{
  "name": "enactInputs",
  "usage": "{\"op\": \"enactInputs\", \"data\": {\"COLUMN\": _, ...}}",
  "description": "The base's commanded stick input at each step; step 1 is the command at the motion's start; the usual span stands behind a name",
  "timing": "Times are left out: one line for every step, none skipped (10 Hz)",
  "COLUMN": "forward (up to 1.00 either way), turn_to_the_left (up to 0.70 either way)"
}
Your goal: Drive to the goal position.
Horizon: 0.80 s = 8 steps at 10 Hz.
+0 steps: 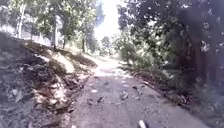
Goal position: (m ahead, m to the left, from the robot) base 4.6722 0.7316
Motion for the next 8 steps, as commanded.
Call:
{"op": "enactInputs", "data": {"forward": 0.5, "turn_to_the_left": 0.0}}
{"op": "enactInputs", "data": {"forward": 0.5, "turn_to_the_left": 0.0}}
{"op": "enactInputs", "data": {"forward": 0.5, "turn_to_the_left": -0.12}}
{"op": "enactInputs", "data": {"forward": 0.5, "turn_to_the_left": -0.28}}
{"op": "enactInputs", "data": {"forward": 0.5, "turn_to_the_left": -0.46}}
{"op": "enactInputs", "data": {"forward": 0.5, "turn_to_the_left": -0.45}}
{"op": "enactInputs", "data": {"forward": 0.5, "turn_to_the_left": -0.13}}
{"op": "enactInputs", "data": {"forward": 0.5, "turn_to_the_left": 0.0}}
